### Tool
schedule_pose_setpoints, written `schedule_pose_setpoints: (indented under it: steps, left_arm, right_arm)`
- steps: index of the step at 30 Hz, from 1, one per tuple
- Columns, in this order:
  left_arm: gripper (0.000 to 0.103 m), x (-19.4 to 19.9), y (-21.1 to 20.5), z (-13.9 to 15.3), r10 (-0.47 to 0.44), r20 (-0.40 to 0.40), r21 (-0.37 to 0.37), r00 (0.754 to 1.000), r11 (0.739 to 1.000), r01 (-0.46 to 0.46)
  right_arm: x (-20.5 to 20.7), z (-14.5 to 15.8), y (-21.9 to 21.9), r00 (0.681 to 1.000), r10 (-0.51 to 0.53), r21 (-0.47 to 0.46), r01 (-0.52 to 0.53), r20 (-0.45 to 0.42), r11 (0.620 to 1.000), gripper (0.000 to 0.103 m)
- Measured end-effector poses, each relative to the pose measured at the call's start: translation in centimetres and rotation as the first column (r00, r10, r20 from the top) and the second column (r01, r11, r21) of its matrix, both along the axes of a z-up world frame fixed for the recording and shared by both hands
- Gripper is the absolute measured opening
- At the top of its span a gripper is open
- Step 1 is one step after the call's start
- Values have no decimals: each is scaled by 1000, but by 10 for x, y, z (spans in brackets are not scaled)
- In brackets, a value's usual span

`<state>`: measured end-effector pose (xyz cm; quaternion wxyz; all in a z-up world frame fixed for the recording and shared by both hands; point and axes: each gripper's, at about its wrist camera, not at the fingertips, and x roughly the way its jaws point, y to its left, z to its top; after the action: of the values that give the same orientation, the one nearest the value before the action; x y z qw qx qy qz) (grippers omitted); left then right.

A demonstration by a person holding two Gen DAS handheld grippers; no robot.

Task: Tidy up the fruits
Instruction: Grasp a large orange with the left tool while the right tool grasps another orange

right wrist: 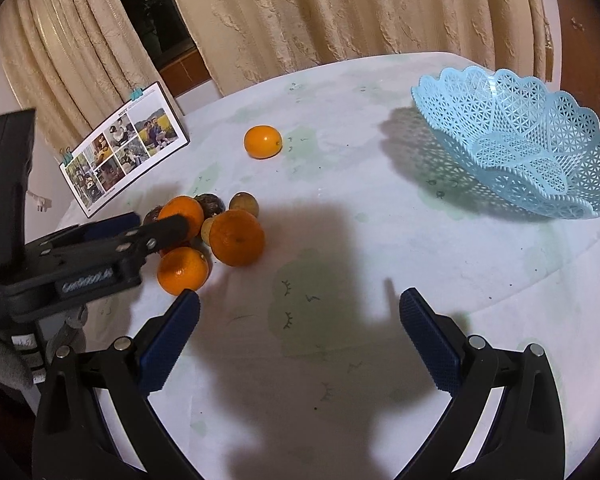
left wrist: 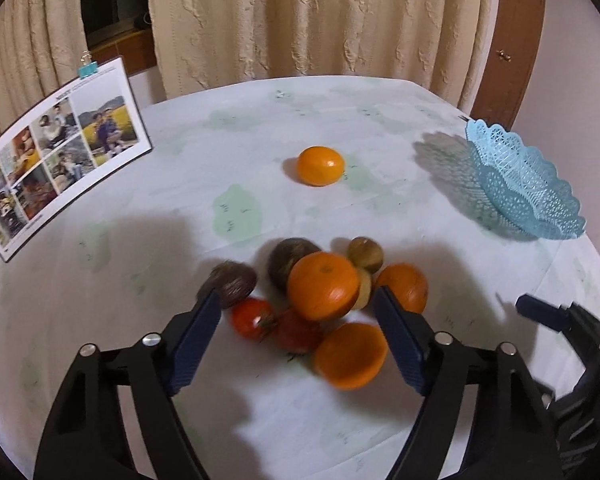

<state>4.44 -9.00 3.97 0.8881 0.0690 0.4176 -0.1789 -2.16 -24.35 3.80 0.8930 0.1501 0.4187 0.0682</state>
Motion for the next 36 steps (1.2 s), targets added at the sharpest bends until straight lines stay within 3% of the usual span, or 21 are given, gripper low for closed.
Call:
schedule_pose_setpoints:
  steps: [2, 5, 10, 15, 21, 27, 30, 36]
  left_arm:
    - [72, 3, -3, -1, -5, 5, -2, 1000, 1000, 5]
    - [60, 7, -5, -2, -10, 19, 0, 1000, 1000, 10]
    - [40, 9, -3, -3, -50, -18, -63, 999, 997, 49]
    - [39, 8, 5, 4, -44, -11, -78, 999, 996, 43]
    - [39, 6, 25, 31, 7, 42, -105, 999, 994, -3]
    - [39, 1, 40, 53, 51, 93, -107, 994, 993, -41]
    - [39, -2, 40, 57, 44, 98, -109, 994, 993, -33]
    - [39, -3, 35, 57, 27, 93, -105, 995, 994, -17]
  right_arm:
    - [0, 0, 1, 1000, 4, -6, -4, 3, 1000, 101]
    - [0, 0, 3, 1000, 10, -13, -10, 4, 1000, 101]
    - [0, 1, 6, 1000, 22, -25, -21, 3, 999, 101]
    - [5, 4, 13, 999, 36, -30, -36, 4, 999, 101]
    - [16, 12, 23, 998, 57, -23, -57, 20, 998, 100]
    - [39, 10, 28, 998, 58, 27, -58, -10, 998, 81]
    - [51, 8, 29, 998, 56, 58, -55, -20, 997, 78]
    - [68, -3, 37, 995, 78, 85, -73, -58, 994, 62]
